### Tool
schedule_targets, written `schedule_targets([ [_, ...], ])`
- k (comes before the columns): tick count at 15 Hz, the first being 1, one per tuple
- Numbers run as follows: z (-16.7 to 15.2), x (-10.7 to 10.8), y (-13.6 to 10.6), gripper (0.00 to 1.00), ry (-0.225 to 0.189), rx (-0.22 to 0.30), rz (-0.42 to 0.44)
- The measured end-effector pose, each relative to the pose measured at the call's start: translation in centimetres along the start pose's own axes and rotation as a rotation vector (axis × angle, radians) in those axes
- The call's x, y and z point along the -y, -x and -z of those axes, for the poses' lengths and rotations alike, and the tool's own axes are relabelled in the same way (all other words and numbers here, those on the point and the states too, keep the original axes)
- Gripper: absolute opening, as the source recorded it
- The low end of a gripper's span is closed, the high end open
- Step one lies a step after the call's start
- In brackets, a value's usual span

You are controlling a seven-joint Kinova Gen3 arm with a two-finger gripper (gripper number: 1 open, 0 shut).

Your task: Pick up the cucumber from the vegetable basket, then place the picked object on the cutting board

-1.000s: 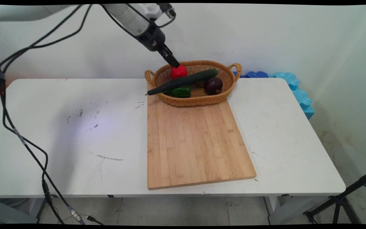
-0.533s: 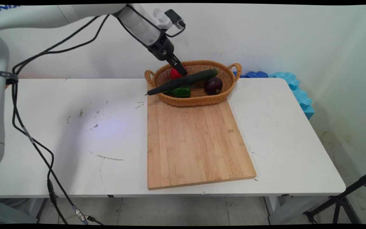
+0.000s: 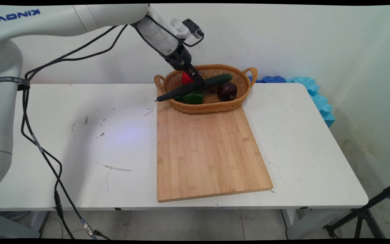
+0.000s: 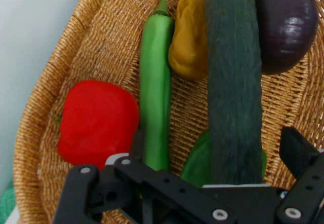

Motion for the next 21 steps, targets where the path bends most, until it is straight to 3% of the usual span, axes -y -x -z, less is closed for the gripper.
schedule_targets([
  [4,-1.1,-0.1,-0.1,1.00,0.005,0.001,0.011],
  [5,-1.3,-0.1,-0.1,0.00,0.005,0.002,0.016],
  [15,-1.3,-1.1,-0.4,0.00,0.029,-0.018,0.003],
  [21,5.5,-2.0,-2.2,0.00,0.040,-0.107,-0.090],
])
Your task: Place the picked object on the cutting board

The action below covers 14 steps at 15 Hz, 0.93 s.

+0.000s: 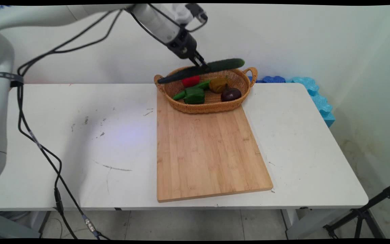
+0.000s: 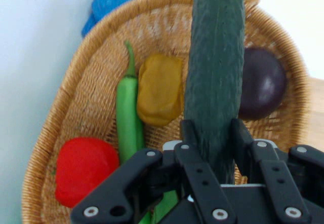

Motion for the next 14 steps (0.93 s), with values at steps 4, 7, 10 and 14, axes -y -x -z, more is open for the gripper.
schedule_targets([
  [4,5.6,-1.2,-0.4,0.00,0.039,-0.048,-0.051],
  [7,9.1,-2.7,0.9,0.00,0.084,-0.064,-0.090],
  [10,10.5,-4.3,3.3,0.00,0.118,-0.054,-0.140],
  [14,9.7,-6.4,6.9,0.00,0.131,-0.012,-0.178],
])
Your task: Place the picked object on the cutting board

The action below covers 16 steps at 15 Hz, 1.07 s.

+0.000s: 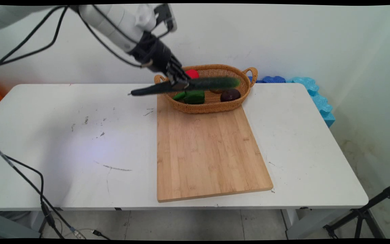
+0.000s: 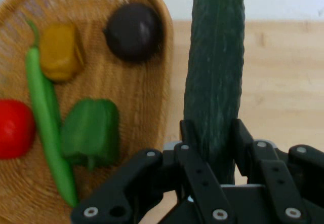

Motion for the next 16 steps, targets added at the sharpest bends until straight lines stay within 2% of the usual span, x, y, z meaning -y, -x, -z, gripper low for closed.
schedule_targets([
  [8,-6.6,-3.0,3.5,0.00,-0.010,0.083,0.028],
  [16,-11.6,-4.3,4.8,0.00,-0.006,0.123,0.068],
])
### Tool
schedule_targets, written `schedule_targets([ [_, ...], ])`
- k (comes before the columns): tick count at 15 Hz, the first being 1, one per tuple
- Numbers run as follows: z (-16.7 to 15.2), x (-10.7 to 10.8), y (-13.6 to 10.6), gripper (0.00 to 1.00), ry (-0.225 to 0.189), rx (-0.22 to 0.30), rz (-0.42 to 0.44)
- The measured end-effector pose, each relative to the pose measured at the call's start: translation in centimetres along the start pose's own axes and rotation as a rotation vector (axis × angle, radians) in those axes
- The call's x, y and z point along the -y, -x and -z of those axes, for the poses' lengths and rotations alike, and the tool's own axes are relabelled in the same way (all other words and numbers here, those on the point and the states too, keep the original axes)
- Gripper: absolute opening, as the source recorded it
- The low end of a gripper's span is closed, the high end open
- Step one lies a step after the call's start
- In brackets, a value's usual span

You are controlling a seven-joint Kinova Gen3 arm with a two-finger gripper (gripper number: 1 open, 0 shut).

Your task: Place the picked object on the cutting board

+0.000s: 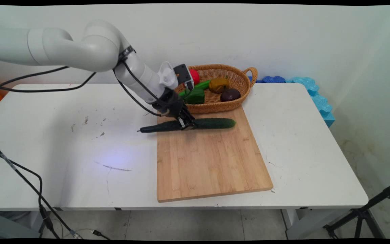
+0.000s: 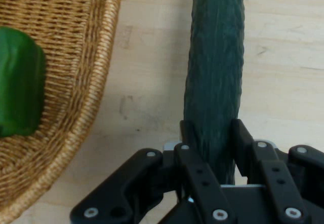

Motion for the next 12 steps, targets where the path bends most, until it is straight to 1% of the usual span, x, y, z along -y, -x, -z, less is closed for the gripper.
schedule_targets([
  [7,-1.9,-0.4,-0.1,0.00,0.011,-0.001,0.001],
  [8,-2.1,-0.4,-0.1,1.00,0.011,-0.003,-0.002],
  [12,-1.8,-0.3,-0.6,1.00,0.019,-0.024,-0.021],
])
